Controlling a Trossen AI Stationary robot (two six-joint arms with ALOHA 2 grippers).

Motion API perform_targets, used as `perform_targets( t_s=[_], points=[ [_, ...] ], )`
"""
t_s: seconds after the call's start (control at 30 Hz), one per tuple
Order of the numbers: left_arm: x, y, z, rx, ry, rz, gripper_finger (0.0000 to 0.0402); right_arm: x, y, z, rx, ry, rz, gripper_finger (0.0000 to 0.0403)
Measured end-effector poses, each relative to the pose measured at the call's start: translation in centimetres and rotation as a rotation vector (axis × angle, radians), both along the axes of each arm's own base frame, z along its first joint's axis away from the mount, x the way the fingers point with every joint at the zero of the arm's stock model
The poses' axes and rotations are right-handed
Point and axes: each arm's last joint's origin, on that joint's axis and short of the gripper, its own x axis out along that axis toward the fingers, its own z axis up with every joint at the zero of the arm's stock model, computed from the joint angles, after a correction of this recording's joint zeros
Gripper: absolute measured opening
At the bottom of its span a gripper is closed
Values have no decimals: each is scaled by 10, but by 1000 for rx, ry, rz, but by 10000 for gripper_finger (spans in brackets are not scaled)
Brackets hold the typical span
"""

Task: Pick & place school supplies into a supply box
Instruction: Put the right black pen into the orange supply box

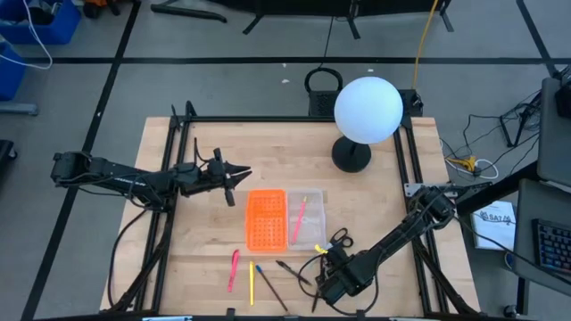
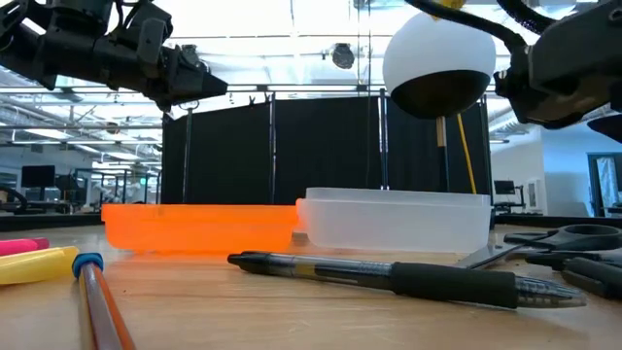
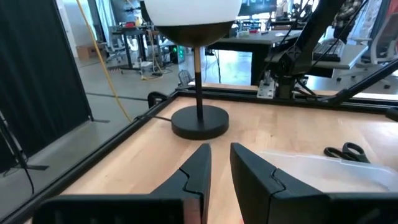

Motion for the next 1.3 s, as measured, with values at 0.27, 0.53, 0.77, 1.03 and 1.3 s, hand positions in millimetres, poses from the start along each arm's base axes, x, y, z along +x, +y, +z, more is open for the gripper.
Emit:
perform_targets(
  t_s=[0.27,0.53,0.77,1.03,1.3],
  points=[
    [0,0,-3,-30,27,-1,67,-4,-3,-10,9,4,124,46],
    [0,0,-6,-50,43,2,67,-5,-5,2,-20,-51,168,21],
    [-1,-1,-8,-61,66,-7,67,-16,-7,41,-7,-151,126,20],
    [0,-3,-10,-82,82,-99,67,-28,-8,77,-55,-314,109,20],
    [0,-4,-10,-94,82,-124,67,-2,-65,117,-283,-546,32,20]
  ],
)
